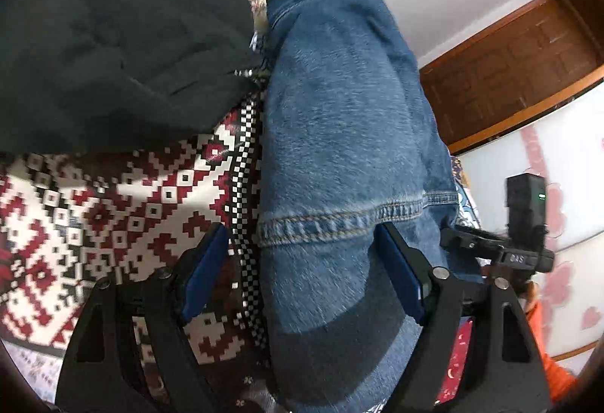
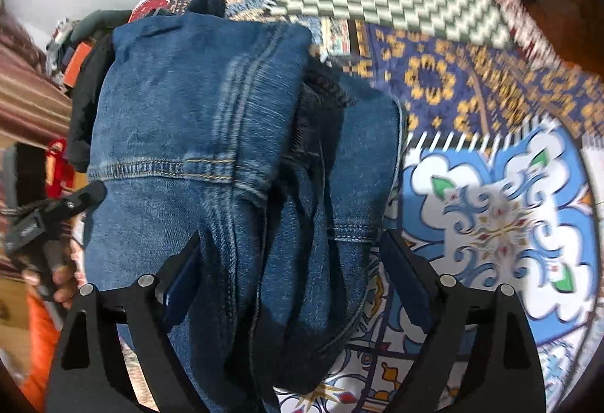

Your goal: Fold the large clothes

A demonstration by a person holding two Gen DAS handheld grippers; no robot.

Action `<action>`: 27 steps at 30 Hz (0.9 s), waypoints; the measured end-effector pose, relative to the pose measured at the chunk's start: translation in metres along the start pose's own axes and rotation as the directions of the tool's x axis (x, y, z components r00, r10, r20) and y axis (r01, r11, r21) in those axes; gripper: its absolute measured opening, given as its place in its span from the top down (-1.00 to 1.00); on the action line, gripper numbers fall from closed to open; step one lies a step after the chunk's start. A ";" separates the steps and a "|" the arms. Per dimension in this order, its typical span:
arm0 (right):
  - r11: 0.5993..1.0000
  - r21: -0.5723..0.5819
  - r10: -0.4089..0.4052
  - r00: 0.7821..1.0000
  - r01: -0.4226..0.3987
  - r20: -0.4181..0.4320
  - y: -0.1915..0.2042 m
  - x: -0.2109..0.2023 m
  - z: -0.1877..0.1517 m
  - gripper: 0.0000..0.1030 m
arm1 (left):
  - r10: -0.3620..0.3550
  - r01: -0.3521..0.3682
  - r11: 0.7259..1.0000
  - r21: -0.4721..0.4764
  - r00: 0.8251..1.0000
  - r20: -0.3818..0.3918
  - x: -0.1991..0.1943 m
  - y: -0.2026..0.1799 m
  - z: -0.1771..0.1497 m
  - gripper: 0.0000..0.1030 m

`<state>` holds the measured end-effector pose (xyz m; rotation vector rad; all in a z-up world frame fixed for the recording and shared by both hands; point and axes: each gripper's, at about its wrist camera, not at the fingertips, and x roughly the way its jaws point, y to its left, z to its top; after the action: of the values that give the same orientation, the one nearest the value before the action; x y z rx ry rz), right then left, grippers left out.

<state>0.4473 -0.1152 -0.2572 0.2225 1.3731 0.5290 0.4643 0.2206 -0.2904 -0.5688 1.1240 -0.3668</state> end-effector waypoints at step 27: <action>0.973 0.037 0.226 0.974 -0.226 -0.004 0.001 -0.010 0.012 0.34 | -0.061 0.064 0.997 0.046 0.997 -0.053 0.023 -0.069 -0.002 -0.08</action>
<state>0.4577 -0.1170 -0.2454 0.4101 1.3739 0.6950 0.4723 0.1526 -0.2670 -0.5559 1.1460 -0.4633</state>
